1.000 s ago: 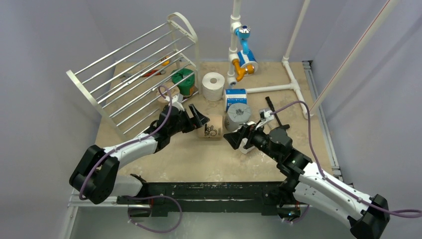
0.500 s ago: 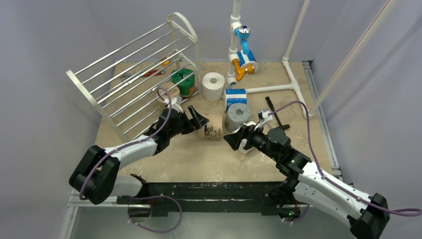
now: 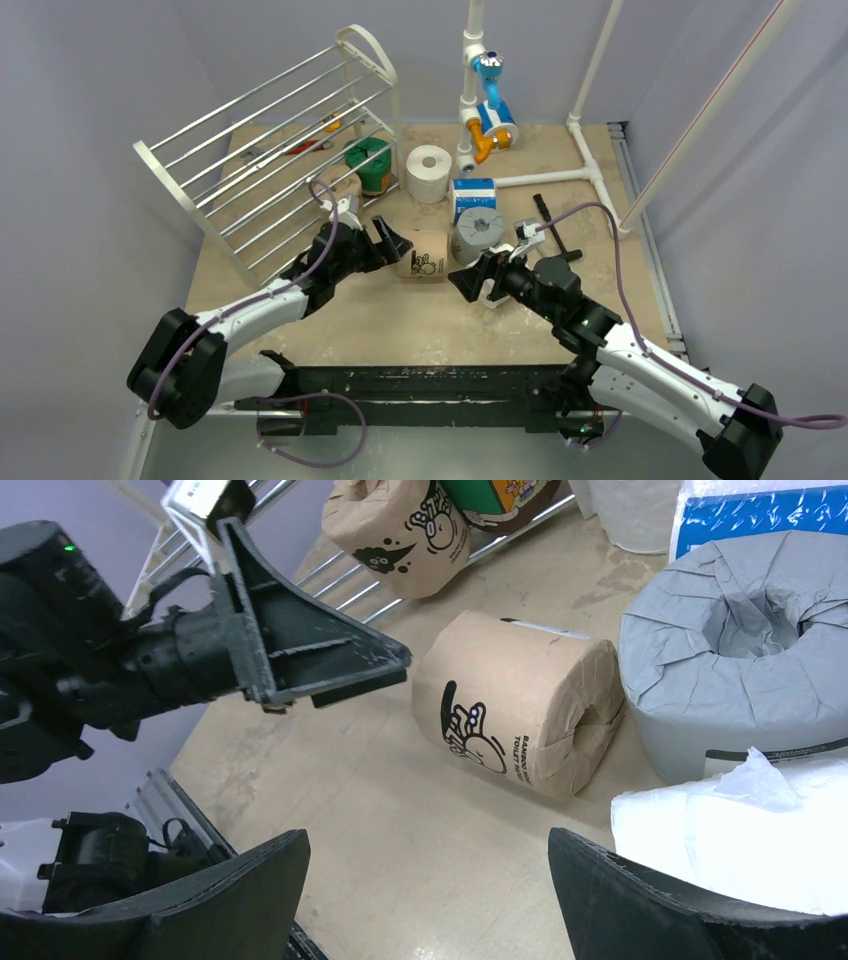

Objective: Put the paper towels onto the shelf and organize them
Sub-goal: Adjust the paper towel at the center of the board.

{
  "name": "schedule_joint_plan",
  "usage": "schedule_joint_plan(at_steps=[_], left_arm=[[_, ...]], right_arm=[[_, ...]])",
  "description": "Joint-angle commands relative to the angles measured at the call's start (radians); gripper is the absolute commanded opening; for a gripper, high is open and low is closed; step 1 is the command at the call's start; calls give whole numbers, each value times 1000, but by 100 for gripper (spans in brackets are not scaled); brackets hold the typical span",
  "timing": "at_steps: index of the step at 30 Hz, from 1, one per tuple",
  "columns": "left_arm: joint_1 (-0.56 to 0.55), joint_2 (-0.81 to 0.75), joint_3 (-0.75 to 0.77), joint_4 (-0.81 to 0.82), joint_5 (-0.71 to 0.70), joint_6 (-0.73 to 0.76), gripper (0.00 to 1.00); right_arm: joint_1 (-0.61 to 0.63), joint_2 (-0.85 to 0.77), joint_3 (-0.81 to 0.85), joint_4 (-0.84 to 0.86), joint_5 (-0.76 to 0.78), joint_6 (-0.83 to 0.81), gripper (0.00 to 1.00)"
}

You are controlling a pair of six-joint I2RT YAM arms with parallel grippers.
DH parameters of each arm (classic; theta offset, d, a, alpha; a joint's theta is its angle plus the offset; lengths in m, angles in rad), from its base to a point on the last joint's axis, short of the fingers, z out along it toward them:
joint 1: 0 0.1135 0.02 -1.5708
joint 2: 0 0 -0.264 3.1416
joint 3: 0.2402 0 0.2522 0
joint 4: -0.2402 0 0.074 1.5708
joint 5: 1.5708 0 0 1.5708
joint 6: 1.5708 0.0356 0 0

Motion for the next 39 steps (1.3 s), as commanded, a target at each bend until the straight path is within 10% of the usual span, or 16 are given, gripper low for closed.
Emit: schedule_joint_plan(at_steps=[1,22,39], left_arm=[[8,91,43,67,48,7,92],[8,293,57,294,163,-36,80],[7,215,25,298,198,14,35]], right_arm=[[0,-22,6,16,-5,-16,91],[-1,-13,10,1,-4,-32,91],[-1,-5,18,2,-4,-30,91]])
